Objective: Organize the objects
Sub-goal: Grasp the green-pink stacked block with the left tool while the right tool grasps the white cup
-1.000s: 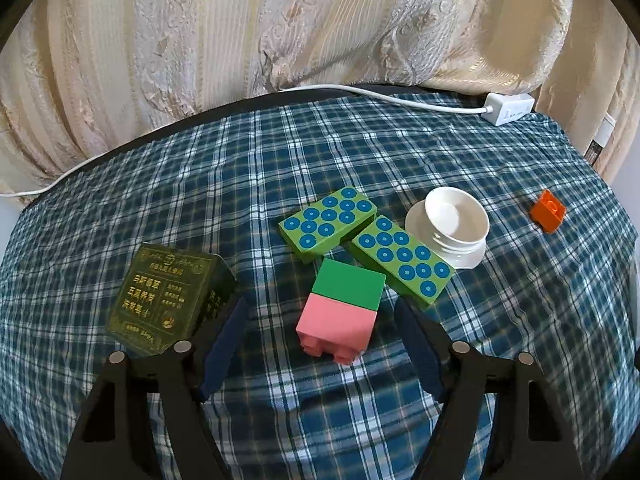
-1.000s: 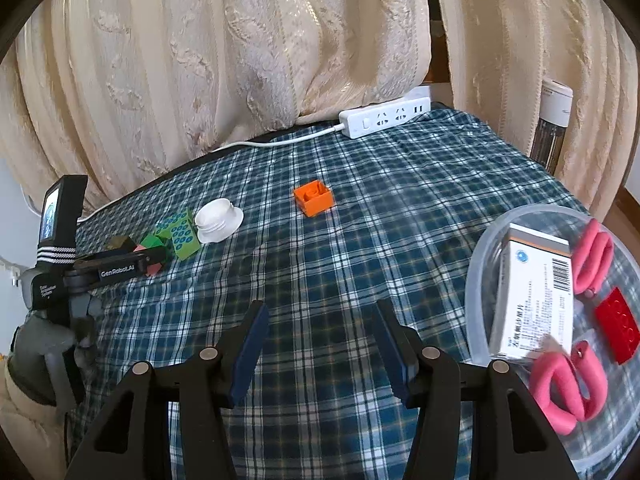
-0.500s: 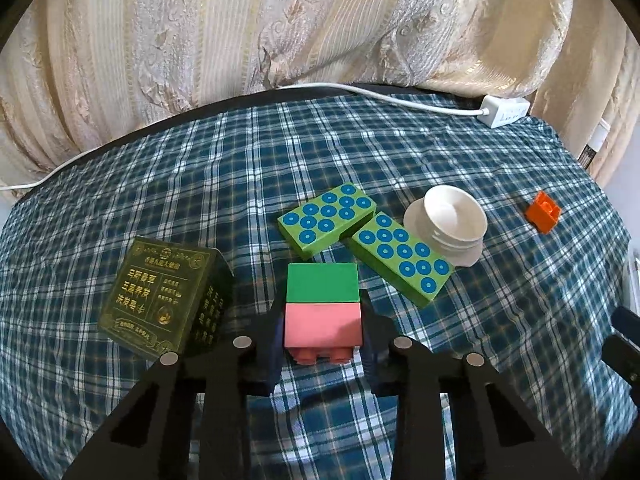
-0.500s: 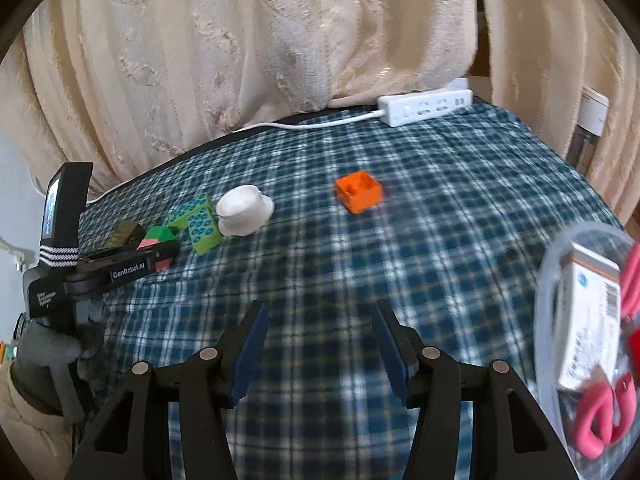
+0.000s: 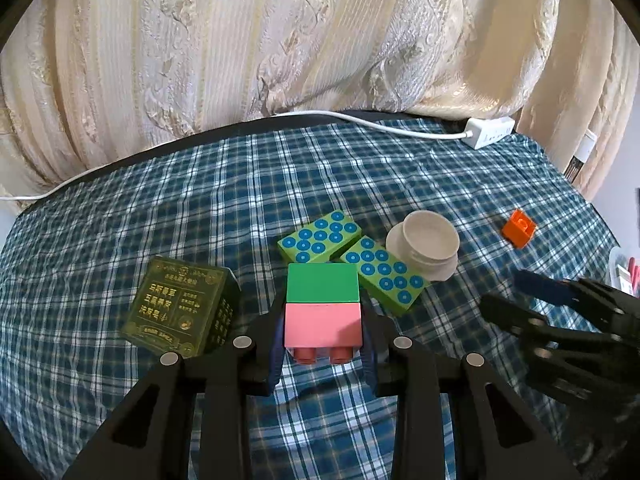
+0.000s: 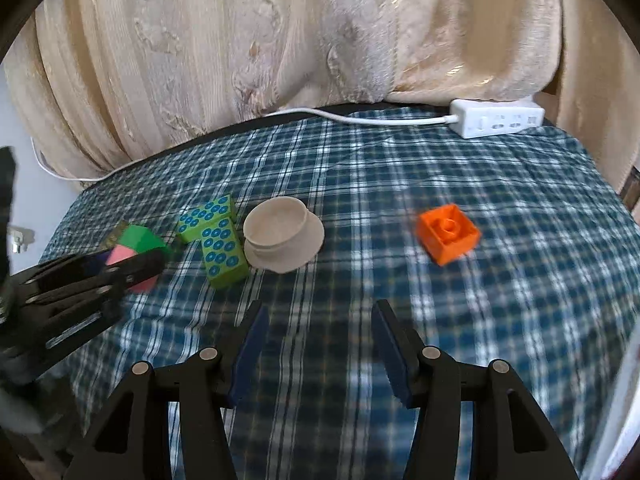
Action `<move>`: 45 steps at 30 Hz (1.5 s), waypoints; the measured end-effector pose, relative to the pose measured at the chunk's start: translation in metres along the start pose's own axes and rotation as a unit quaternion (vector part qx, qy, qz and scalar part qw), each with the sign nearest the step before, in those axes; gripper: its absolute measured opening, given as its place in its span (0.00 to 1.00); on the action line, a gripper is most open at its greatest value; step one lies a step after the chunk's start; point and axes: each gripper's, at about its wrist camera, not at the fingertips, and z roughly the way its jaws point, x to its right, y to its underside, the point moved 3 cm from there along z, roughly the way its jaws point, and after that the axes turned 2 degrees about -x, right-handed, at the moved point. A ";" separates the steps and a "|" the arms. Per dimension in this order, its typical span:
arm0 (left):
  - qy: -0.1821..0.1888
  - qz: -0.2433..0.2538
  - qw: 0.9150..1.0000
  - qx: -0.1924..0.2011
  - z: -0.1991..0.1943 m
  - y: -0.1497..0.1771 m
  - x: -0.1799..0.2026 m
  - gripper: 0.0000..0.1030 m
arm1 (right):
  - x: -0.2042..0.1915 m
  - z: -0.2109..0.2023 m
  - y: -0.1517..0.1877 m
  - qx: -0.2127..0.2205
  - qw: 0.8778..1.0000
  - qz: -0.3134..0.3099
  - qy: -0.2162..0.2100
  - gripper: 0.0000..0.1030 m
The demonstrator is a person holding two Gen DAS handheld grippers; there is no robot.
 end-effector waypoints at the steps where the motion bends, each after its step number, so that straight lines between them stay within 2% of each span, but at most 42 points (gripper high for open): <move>1: 0.001 -0.001 1.000 0.001 -0.001 0.000 -0.001 0.32 | -0.002 0.005 -0.003 -0.003 1.000 -0.004 -0.002 0.57; 4: 0.003 -0.005 1.000 0.004 -0.005 -0.002 -0.002 0.32 | -0.007 0.019 -0.012 -0.008 1.000 -0.017 -0.003 0.65; 11: 0.007 -0.013 1.000 0.004 -0.007 -0.004 -0.008 0.32 | -0.019 0.039 -0.027 -0.008 0.999 -0.045 0.010 0.65; 26: 0.009 -0.015 1.000 -0.007 -0.002 -0.003 -0.007 0.32 | -0.028 0.054 -0.043 -0.005 0.999 -0.045 -0.010 0.65; 31: 0.010 -0.012 1.000 -0.008 -0.002 -0.002 -0.005 0.32 | -0.030 0.054 -0.045 -0.005 0.999 -0.049 -0.014 0.59; 33: 0.011 -0.011 1.000 -0.008 -0.002 -0.002 -0.005 0.32 | -0.032 0.052 -0.044 -0.002 0.998 -0.054 -0.019 0.52; 45: 0.016 -0.002 1.000 -0.003 -0.007 0.001 0.003 0.32 | -0.027 0.031 -0.024 -0.003 0.999 -0.033 -0.019 0.52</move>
